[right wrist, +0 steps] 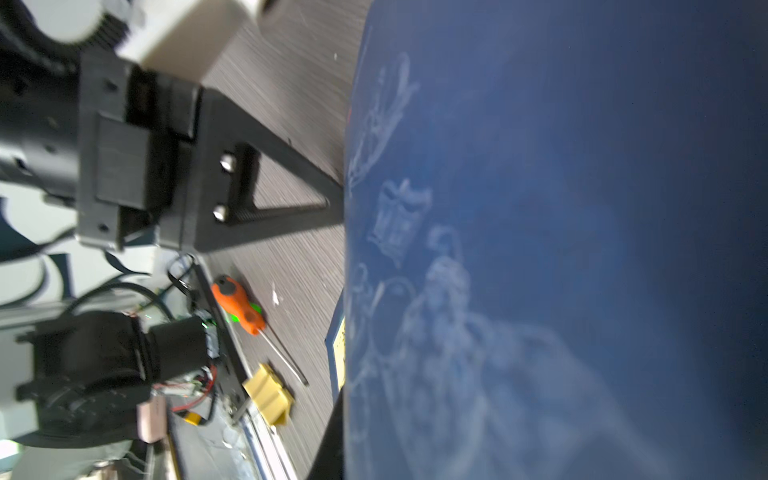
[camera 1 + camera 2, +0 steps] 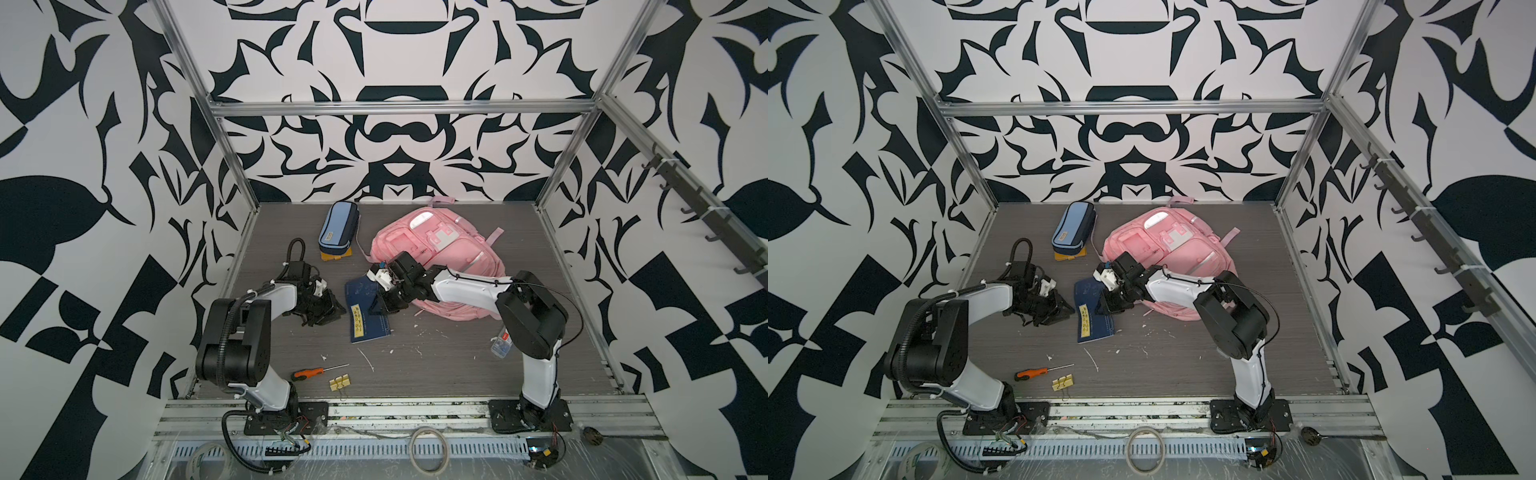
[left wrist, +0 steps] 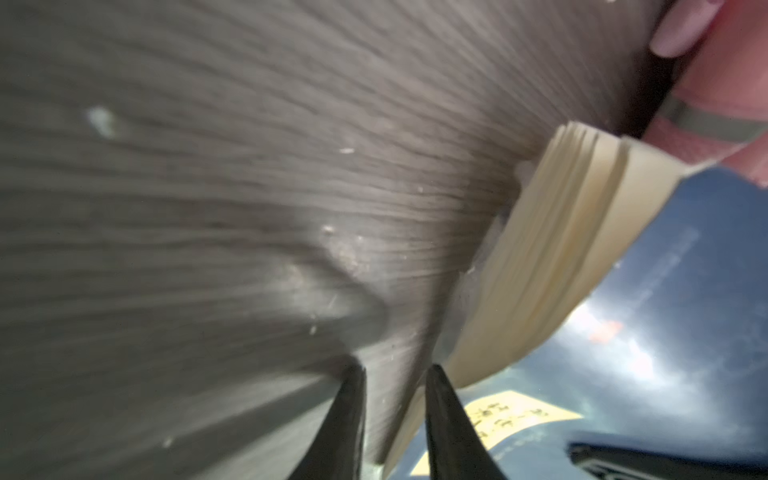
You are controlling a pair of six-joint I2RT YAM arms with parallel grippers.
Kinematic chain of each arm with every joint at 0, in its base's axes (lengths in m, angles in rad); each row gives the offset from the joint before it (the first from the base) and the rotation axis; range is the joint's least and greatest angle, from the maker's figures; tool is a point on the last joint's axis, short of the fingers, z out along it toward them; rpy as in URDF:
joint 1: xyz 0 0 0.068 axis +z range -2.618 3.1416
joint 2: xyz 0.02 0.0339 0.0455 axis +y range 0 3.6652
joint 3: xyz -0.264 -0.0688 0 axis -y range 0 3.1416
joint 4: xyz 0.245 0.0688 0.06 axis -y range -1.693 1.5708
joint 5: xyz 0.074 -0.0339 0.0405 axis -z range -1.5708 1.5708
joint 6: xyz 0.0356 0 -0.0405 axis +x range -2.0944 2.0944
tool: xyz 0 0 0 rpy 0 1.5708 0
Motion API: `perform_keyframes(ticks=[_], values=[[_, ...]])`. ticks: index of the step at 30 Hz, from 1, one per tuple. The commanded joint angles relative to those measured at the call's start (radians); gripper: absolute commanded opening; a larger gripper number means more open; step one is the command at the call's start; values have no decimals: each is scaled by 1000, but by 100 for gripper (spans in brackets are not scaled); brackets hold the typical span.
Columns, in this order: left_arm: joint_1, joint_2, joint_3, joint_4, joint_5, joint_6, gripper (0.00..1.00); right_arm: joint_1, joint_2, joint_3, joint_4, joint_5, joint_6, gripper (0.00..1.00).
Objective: Pack the student bag
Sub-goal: 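Lift the dark blue book with both grippers pinching opposite edges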
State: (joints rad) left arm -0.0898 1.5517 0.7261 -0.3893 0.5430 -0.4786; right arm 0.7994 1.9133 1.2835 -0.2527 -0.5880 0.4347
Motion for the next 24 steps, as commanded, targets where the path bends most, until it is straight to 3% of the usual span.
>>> perform_keyframes(ticks=[1,4,7,11,14,16,21,24], values=[[-17,-160,23,-30,-11,53,41,-18,-175,-2,-122,67,-185,0],[-23,-286,53,-53,28,108,62,-70,-332,-81,-175,57,-314,0],[-35,-402,74,-20,150,138,78,-152,-481,-139,-262,-13,-452,0],[-98,-474,141,-8,235,184,84,-235,-616,-154,-417,-82,-657,0],[-136,-447,216,-22,309,200,84,-236,-658,-132,-530,-47,-787,0],[-188,-411,283,-34,334,216,90,-238,-654,-112,-585,-35,-840,0],[-322,-285,493,-152,357,318,93,-238,-634,-70,-629,-30,-874,0],[-357,-195,553,-202,374,351,93,-237,-647,-61,-618,-40,-886,0]])
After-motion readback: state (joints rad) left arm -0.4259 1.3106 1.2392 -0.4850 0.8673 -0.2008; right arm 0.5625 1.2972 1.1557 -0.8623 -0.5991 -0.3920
